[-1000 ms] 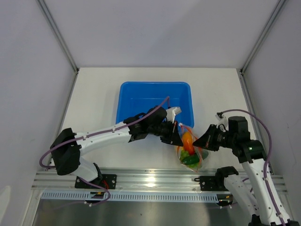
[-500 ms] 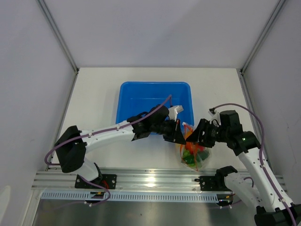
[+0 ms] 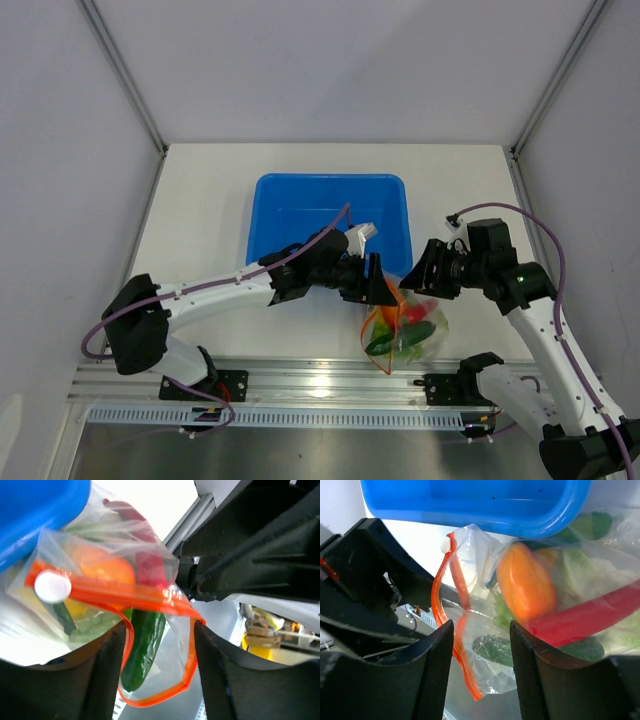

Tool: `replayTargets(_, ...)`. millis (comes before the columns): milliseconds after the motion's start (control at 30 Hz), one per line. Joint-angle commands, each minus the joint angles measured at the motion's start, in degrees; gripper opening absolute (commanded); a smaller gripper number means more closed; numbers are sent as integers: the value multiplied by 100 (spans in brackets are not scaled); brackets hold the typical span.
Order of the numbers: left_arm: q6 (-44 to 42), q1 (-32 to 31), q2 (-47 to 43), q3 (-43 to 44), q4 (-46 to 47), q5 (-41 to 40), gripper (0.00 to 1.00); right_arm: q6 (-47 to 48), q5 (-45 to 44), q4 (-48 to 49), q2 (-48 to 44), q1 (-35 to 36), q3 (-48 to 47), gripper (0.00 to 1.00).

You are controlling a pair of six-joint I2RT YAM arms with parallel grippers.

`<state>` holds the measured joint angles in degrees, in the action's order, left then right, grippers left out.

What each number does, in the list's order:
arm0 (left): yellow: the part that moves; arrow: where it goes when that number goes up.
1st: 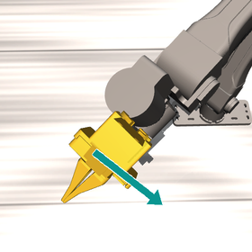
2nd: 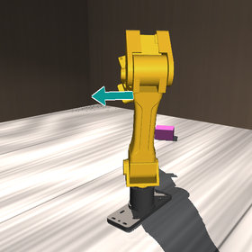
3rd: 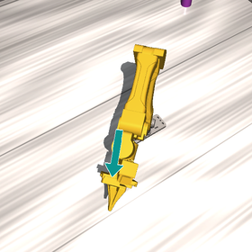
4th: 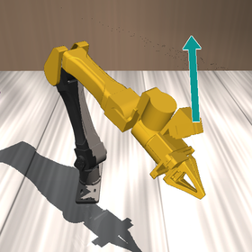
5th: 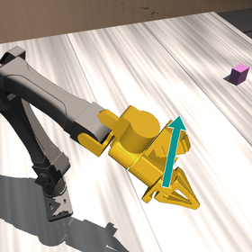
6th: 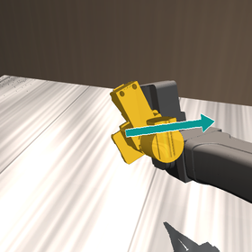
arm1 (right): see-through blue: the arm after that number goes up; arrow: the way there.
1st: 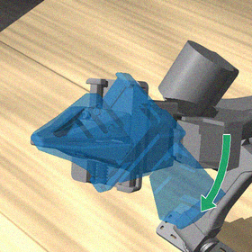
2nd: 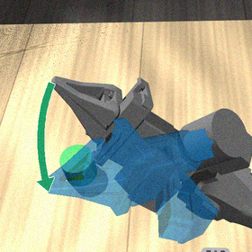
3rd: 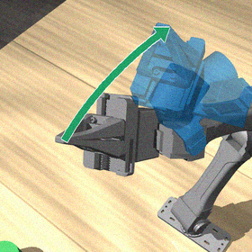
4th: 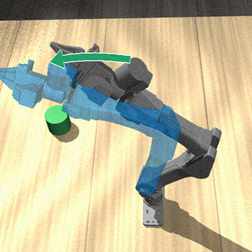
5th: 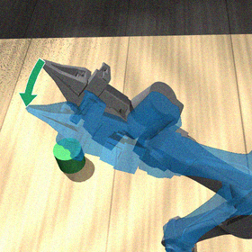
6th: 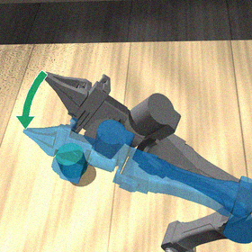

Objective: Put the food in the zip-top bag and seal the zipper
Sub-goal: Adjust the zipper food storage bag at the center of the board.

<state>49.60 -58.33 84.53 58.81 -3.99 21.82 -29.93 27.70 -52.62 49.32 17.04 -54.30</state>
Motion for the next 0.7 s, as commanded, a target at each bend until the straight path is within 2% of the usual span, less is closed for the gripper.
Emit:
replayTargets(0, 251, -12, -358, -106, 520, -161, 62, -21, -64, 32, 25, 19, -256, 50)
replayTargets(100, 339, -82, -315, -45, 470, -187, 65, -118, 95, 120, 25, 19, -177, 49)
replayTargets(233, 313, -293, -419, -45, 93, -590, 78, -153, 86, 155, -98, 19, -142, 49)
replayTargets(267, 287, -346, -472, -53, -170, -905, 80, -144, 95, 156, -159, 19, -142, 49)
replayTargets(333, 208, -530, -691, -53, -496, -1310, 89, -118, 77, 130, -168, 28, -159, 49)
replayTargets(400, 155, -758, -859, -62, -988, -2066, 98, -92, 60, 94, -160, 28, -159, 49)
replayTargets(500, 181, -961, -1088, -1, -1577, -2865, 100, -74, 42, 112, -177, 19, -142, 49)
replayTargets(667, 286, -1304, -957, 385, -2017, -3289, 100, -135, -168, 164, -151, 28, -159, 49)
